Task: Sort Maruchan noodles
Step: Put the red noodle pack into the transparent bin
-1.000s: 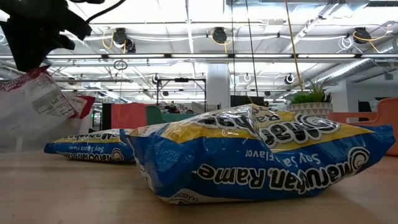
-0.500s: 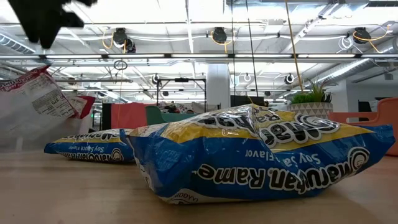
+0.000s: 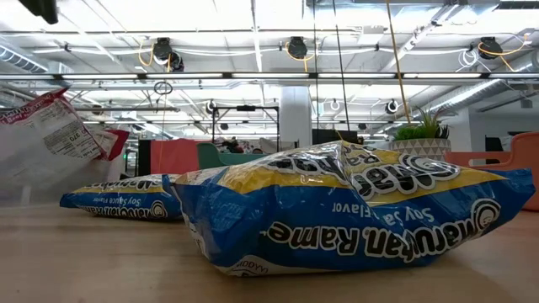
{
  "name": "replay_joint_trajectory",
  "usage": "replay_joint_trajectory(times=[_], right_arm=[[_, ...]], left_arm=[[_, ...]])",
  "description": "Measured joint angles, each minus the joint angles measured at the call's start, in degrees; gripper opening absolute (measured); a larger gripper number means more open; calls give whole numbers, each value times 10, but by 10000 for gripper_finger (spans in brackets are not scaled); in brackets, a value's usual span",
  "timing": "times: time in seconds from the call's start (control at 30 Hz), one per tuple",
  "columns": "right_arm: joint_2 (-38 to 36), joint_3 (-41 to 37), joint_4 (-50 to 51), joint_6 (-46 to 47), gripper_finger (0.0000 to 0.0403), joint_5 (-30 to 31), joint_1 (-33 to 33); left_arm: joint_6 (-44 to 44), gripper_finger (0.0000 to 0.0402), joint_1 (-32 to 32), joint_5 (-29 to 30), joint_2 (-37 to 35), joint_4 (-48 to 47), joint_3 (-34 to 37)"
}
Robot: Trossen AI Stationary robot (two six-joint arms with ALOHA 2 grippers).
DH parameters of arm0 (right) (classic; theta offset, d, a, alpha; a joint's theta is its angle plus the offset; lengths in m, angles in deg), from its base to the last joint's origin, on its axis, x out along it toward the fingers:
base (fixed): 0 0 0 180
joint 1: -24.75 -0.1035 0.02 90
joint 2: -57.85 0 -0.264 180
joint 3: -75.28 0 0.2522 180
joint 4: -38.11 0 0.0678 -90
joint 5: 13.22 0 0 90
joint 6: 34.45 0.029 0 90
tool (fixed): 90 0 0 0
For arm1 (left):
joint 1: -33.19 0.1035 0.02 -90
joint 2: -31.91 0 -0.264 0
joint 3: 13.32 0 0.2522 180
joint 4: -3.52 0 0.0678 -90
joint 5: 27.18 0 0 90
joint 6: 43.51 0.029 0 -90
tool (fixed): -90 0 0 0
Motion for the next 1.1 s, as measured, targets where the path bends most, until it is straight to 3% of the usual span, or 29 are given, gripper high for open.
replay_joint_trajectory(times=[0.27,0.4,0.6,1.1], right_arm=[[21,0,1,116,98,-170,0],[36,0,-4,171,98,-200,6],[66,0,-43,209,98,-205,8],[147,0,-65,380,98,-359,48]], left_arm=[[-144,136,-141,37,2,170,106],[-157,136,-187,34,22,297,163],[-175,136,-208,0,69,367,168],[-164,136,-232,22,126,507,166]])
